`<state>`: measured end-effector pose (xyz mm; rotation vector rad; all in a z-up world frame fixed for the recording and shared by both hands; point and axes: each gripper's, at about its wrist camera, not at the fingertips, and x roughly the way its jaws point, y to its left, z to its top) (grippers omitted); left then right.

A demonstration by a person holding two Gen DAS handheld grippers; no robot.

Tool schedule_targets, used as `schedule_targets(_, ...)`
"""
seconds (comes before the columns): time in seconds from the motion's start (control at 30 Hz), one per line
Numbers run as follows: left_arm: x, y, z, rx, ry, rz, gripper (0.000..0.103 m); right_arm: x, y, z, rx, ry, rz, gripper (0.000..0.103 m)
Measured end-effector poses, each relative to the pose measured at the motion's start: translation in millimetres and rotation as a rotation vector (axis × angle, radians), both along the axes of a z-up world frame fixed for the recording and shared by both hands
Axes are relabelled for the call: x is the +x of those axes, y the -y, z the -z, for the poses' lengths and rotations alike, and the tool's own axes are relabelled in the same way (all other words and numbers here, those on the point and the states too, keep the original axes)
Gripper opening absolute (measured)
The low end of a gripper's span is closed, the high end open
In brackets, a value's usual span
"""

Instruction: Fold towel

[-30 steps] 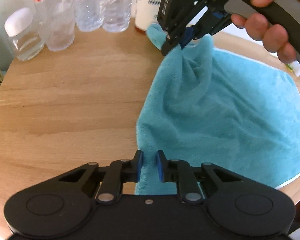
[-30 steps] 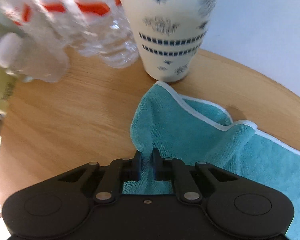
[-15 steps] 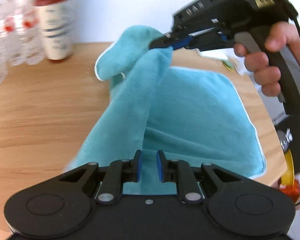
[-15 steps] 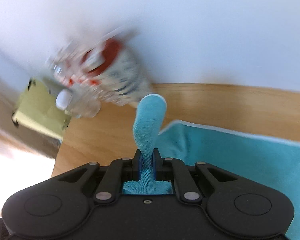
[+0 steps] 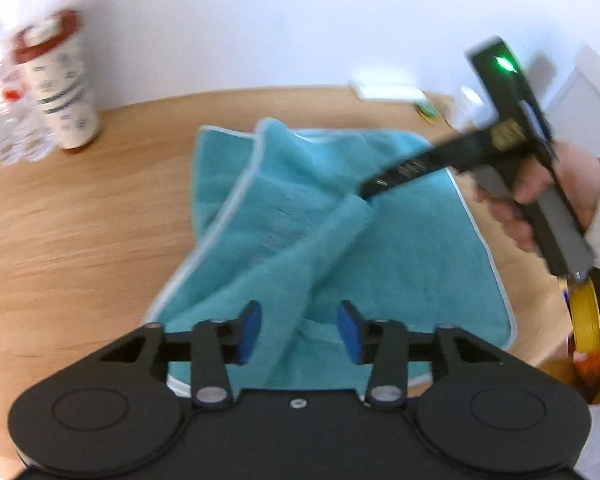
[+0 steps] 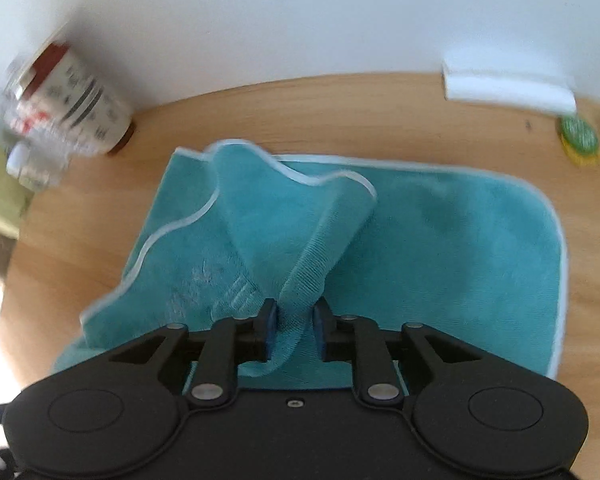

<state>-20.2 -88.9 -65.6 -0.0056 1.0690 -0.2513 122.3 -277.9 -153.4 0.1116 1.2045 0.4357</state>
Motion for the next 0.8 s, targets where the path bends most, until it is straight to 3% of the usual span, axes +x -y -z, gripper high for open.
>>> schedule_targets(0.1, 3.1, -24.7, -5.1, -0.002, 0.019, -0.100, 0.065, 6.8, -0.2, -21.4, -0.082, 0.068, -0.122, 0.041)
schedule_targets(0.2, 10.0, -43.9, 0.4, 0.040, 0.012, -0.193, 0.069, 20.4, -3.8, -35.9, -0.141, 0.135, -0.219, 0.042)
schedule_targets(0.27, 15.0, -50.7, 4.0, 0.052, 0.003, -0.210, 0.071, 33.9, -10.7, -41.9, -0.173, 0.172, -0.291, 0.042)
schedule_targets(0.33, 20.8, -56.2, 9.4, 0.070, -0.009, -0.225, 0.078, 45.4, -25.5, -43.4, -0.187, 0.202, -0.383, 0.042)
schedule_targets(0.53, 34.3, -58.1, 27.4, 0.096, -0.085, -0.190, 0.090, 63.9, -60.9, -41.1, -0.237, 0.243, -0.645, 0.044)
schedule_targets(0.6, 34.2, -58.3, 29.0, 0.119, -0.082, -0.175, 0.102, 70.0, -70.1, -36.3, -0.248, 0.245, -0.712, 0.044)
schedule_targets(0.67, 36.9, -58.2, 35.2, 0.154, -0.085, -0.161, 0.102, 75.3, -76.0, -32.5, -0.258, 0.255, -0.755, 0.044)
schedule_targets(0.8, 39.4, -64.0, 45.5, 0.127, -0.133, -0.148, 0.102, 90.8, -85.2, -21.8, -0.255, 0.236, -0.799, 0.054)
